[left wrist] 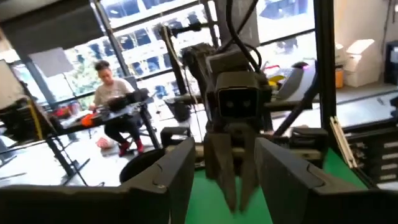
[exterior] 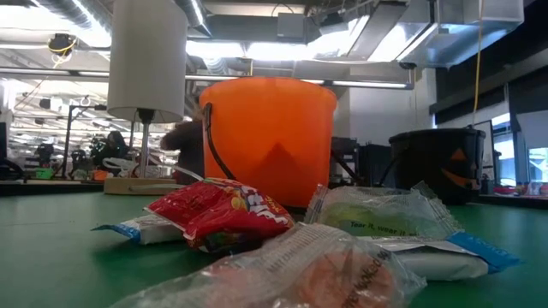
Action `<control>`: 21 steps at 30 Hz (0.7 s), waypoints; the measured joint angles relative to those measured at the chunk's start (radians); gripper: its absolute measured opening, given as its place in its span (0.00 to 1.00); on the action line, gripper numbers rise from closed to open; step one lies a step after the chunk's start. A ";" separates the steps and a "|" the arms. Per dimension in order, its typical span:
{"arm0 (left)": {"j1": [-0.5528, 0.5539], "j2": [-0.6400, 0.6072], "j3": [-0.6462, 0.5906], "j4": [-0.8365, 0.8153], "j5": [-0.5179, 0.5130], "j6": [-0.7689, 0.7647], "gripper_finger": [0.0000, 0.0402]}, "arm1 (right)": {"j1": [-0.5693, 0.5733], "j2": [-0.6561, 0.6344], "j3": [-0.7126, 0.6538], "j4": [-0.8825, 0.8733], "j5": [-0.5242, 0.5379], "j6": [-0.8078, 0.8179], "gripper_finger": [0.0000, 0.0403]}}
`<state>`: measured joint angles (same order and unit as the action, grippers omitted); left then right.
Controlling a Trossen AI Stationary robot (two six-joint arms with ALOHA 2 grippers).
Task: Sort candy
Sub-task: Remove the white candy from the orange bin
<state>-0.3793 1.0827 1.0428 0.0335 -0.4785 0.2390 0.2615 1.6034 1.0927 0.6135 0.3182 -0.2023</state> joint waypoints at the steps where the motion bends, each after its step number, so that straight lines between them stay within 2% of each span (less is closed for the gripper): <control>1: -0.014 -0.022 0.000 -0.021 -0.023 -0.002 0.39 | 0.000 -0.013 0.000 -0.008 0.007 -0.007 0.02; 7: -0.087 -0.098 0.000 -0.161 -0.063 -0.094 0.39 | 0.000 -0.097 0.000 -0.123 0.045 -0.012 0.03; 14: -0.105 -0.087 -0.025 -0.300 -0.100 -0.178 0.39 | 0.000 -0.133 0.000 -0.229 0.095 -0.012 0.04; 17: -0.080 -0.086 -0.119 -0.250 -0.100 -0.178 0.39 | -0.011 -0.134 0.000 -0.303 0.117 -0.015 0.04; 21: 0.007 -0.093 -0.292 -0.043 -0.077 -0.153 0.39 | -0.081 -0.134 0.000 -0.467 0.107 0.011 0.04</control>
<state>-0.3724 0.9901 0.7512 -0.0098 -0.5557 0.0860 0.1807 1.4692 1.0927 0.1468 0.4253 -0.1913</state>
